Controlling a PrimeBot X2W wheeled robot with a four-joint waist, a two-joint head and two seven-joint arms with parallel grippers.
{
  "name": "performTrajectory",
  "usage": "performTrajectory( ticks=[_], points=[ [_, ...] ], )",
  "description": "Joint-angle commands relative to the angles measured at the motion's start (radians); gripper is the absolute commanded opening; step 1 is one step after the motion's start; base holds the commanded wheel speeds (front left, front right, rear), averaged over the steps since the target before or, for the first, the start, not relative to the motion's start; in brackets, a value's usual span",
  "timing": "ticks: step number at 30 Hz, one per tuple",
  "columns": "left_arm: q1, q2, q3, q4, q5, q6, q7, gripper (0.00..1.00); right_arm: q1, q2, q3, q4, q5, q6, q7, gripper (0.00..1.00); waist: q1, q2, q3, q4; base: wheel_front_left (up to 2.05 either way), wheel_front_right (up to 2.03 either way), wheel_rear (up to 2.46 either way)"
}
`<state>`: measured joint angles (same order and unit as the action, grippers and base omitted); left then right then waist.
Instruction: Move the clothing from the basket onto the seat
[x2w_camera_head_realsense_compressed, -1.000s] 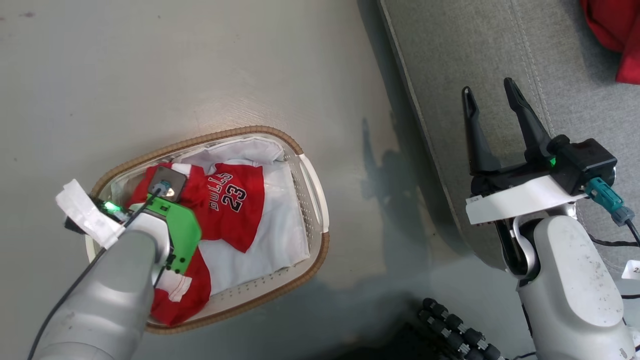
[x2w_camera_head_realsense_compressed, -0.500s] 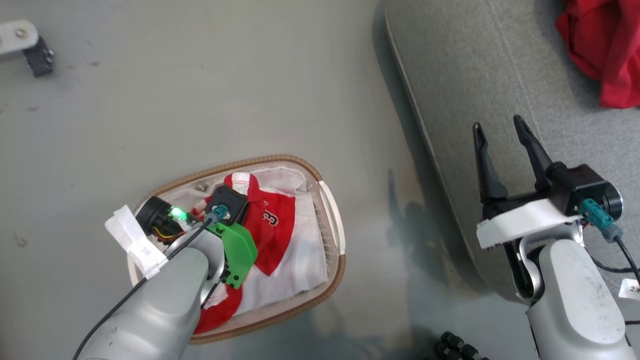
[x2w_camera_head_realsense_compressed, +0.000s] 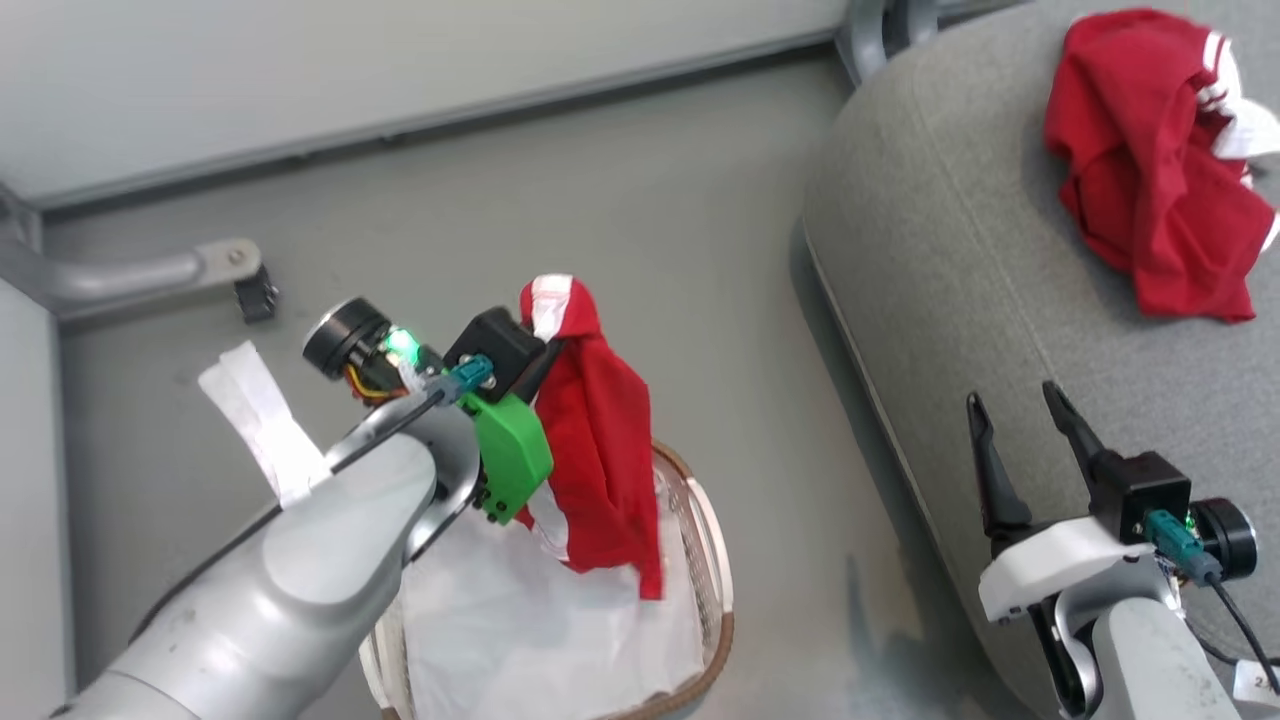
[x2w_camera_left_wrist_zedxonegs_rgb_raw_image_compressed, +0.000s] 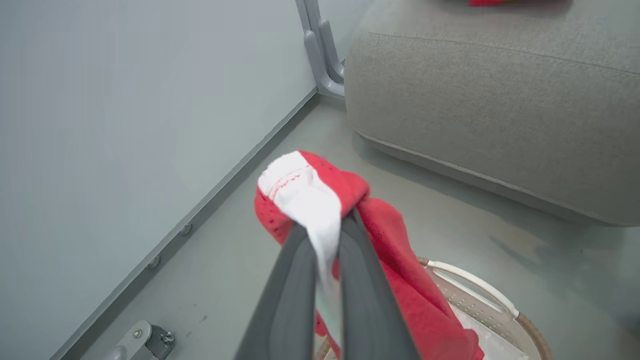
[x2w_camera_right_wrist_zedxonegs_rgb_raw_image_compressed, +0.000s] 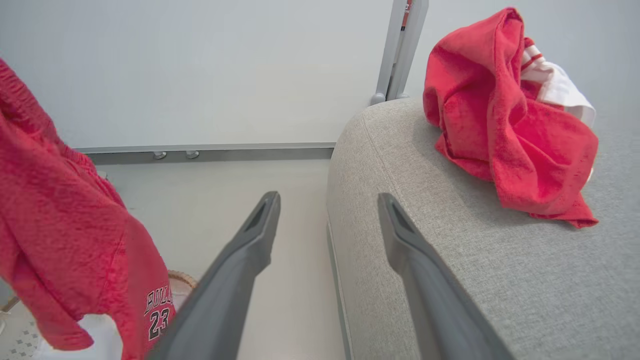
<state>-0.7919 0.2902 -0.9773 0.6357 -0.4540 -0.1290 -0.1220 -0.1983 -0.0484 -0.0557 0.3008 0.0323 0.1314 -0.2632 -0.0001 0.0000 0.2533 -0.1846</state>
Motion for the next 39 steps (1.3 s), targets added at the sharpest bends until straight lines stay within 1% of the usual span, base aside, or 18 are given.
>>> performTrajectory(
  ticks=[1,3,7,11,17,22,28,33,39],
  points=[
    [-0.022,0.015,-0.007,-0.023,-0.011,-0.002,0.01,0.0,0.027,-0.004,0.0,0.009,-0.006,-0.001,-0.002,1.0,0.0001,0.0,-0.165,0.056,0.0,0.0,0.0],
    [-0.055,0.034,-0.018,-0.064,-0.016,-0.002,0.035,0.0,0.038,-0.004,0.009,0.019,-0.011,-0.001,-0.002,1.0,0.0001,0.0,-0.203,0.057,0.0,0.0,0.0],
    [-0.114,0.055,-0.028,-0.115,-0.029,-0.002,0.072,0.0,0.049,-0.004,0.034,0.03,-0.011,-0.001,-0.002,1.0,0.0001,0.0,-0.249,0.048,0.0,0.0,0.0],
    [-0.17,0.07,-0.027,-0.145,-0.046,-0.002,0.092,0.0,0.036,-0.004,0.066,0.036,-0.007,-0.001,-0.002,1.0,0.0001,0.0,-0.271,0.038,0.0,0.0,0.0],
    [-0.255,0.075,-0.021,-0.16,-0.057,-0.002,0.112,0.0,0.006,-0.004,0.121,0.048,0.003,-0.001,-0.002,1.0,0.0001,0.0,-0.288,0.029,0.0,0.0,0.0],
    [-0.322,0.06,-0.017,-0.145,-0.059,-0.002,0.119,0.0,-0.016,-0.004,0.189,0.062,0.027,-0.001,-0.002,1.0,0.0001,0.0,-0.299,0.028,0.0,0.0,0.0],
    [-0.385,0.028,-0.038,-0.134,-0.069,-0.002,0.139,0.0,-0.047,-0.004,0.289,0.085,0.072,-0.001,-0.002,1.0,0.0001,0.0,-0.314,0.043,0.0,0.0,0.0],
    [-0.417,-0.01,-0.061,-0.137,-0.078,-0.002,0.153,0.0,-0.082,-0.004,0.364,0.115,0.115,-0.001,-0.002,1.0,0.0001,0.0,-0.332,0.073,0.0,0.0,0.0],
    [-0.446,-0.057,-0.084,-0.154,-0.092,-0.002,0.169,0.0,-0.139,-0.004,0.406,0.183,0.135,-0.001,-0.002,1.0,0.0001,0.0,-0.348,0.115,0.0,0.0,0.0]
  ],
)
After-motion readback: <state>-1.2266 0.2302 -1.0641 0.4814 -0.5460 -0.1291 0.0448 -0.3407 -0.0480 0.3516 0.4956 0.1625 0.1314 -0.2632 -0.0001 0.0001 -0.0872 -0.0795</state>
